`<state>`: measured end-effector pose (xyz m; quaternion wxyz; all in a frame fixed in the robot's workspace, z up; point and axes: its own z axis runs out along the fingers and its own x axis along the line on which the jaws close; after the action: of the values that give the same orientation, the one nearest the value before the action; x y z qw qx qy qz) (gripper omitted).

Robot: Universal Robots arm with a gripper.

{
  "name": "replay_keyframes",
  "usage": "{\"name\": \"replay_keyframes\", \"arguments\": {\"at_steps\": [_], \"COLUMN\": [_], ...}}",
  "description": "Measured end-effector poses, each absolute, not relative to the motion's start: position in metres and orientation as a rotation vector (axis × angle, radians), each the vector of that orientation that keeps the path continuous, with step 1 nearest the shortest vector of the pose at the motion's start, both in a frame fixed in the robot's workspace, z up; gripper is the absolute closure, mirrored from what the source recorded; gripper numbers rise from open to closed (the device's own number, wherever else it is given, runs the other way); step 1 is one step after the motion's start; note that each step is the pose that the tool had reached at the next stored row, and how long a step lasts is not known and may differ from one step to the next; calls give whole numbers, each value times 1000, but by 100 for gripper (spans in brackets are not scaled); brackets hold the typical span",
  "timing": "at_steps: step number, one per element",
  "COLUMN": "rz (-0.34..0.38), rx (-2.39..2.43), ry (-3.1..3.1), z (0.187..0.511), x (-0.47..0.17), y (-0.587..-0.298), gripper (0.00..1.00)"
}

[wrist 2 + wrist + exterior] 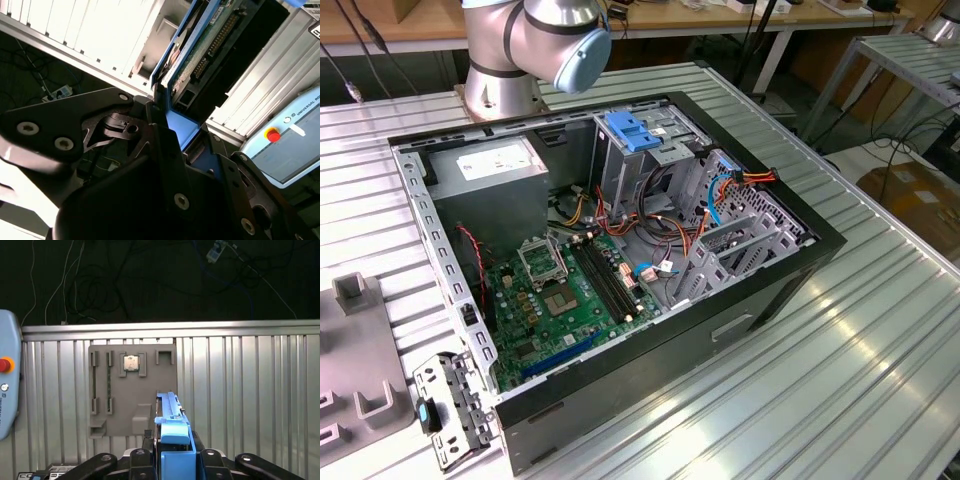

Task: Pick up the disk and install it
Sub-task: 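Pick up the disk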

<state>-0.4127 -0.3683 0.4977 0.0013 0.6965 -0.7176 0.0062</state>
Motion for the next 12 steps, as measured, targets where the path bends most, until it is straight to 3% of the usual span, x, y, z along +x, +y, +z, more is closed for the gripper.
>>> {"name": "replay_keyframes", "arguments": {"at_steps": [12], "rz": [19], "rx": [2186], "ry": [-2252], "z": [498], "x": [-403], "y": [-368], "gripper": [63]}}
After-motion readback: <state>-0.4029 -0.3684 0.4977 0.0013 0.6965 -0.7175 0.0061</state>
